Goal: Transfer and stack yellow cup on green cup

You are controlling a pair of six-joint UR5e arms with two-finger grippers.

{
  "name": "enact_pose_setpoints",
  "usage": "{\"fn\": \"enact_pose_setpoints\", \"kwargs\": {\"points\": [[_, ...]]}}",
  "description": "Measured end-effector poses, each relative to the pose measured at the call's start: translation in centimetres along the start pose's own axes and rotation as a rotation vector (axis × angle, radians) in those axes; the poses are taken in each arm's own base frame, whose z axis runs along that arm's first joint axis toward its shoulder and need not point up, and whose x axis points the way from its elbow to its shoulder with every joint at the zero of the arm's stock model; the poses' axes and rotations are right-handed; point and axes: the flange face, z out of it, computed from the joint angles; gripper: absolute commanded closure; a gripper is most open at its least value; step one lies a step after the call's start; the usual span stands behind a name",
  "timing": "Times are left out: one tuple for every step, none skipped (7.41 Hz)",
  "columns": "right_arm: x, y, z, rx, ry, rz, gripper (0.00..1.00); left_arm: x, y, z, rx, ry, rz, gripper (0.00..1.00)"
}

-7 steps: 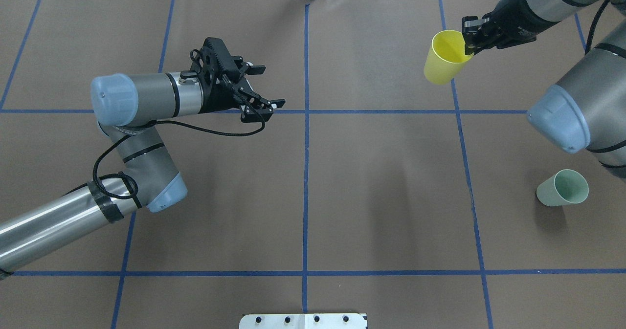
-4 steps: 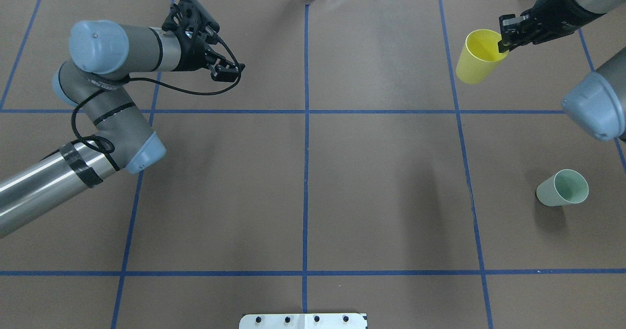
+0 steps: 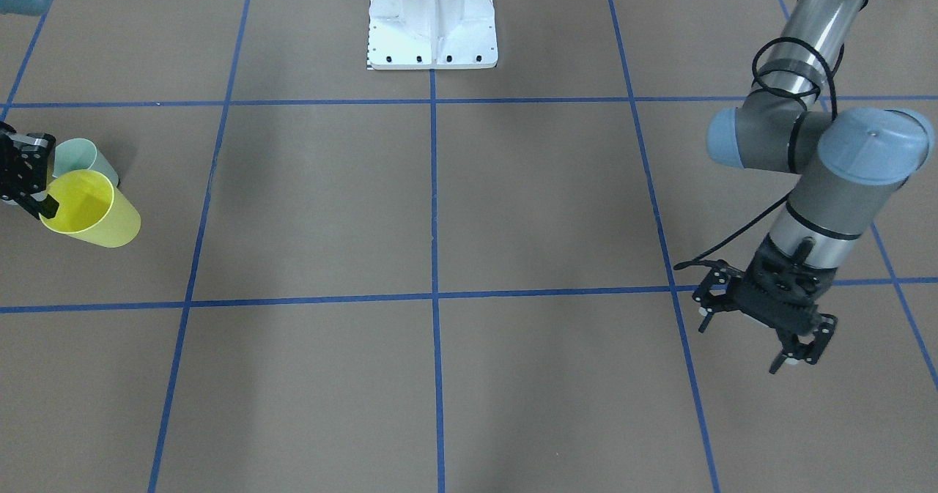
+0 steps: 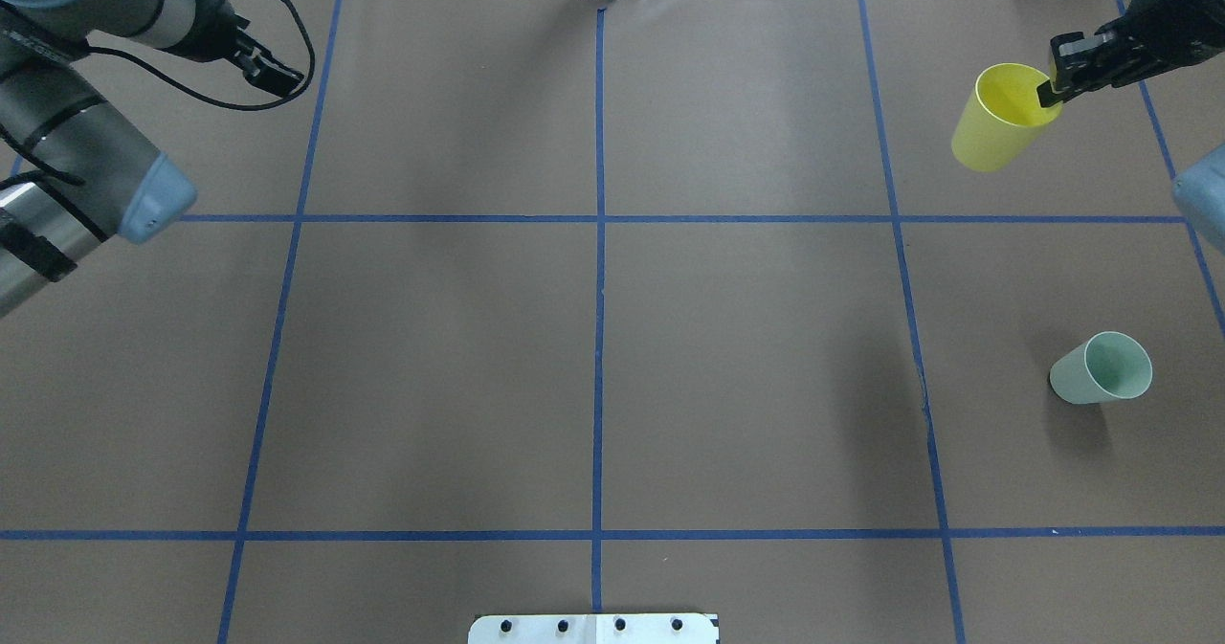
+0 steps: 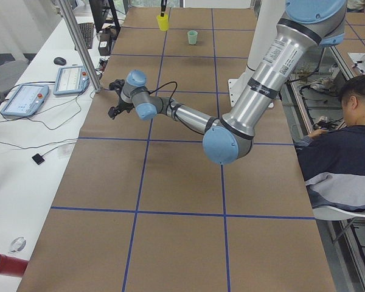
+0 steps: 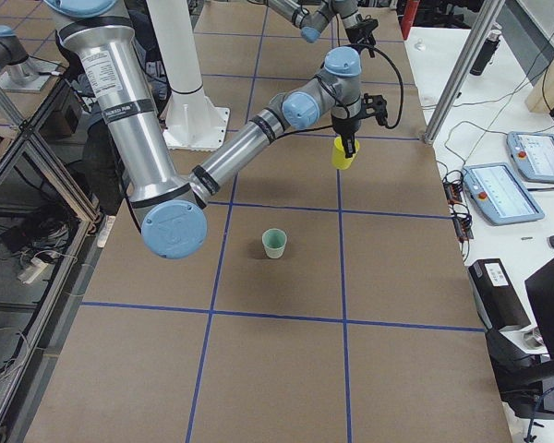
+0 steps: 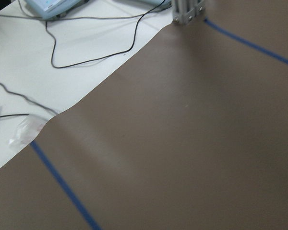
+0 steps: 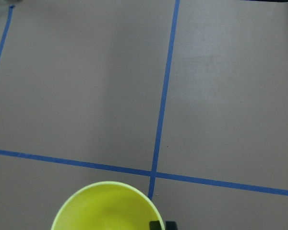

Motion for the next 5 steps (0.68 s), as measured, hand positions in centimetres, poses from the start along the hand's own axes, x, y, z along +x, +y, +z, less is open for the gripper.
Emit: {"fn": "enact_pose_setpoints", "kwargs": {"points": [[1.7,0.9,-0.1,-0.007,0.007,-0.026,1.00,-4.4,2.7,-1.5,-0.059,0.018,-0.053,0.00],[3.5,2.0,-0.3,-0.015,0.009,-0.050,1.00,-9.1,5.6,-3.9,-0.097,0.040,-0.136,0.00],[5.4,3.0,-0.7,-0.025,0.001,-0.070,1.00,-13.0,8.8,-6.1,-0.132,0.043,-0.225,0.00],[7.3,4.1,-1.0,-0.036,-0.007,-0.092,1.00,-16.0,11.7,-7.6,-0.187,0.023,-0.316,0.00],[9.1,5.4,-1.4,-0.044,-0.011,-0.108,1.00,-18.5,14.2,-8.7,-0.245,-0.011,-0.391,0.00]]}}
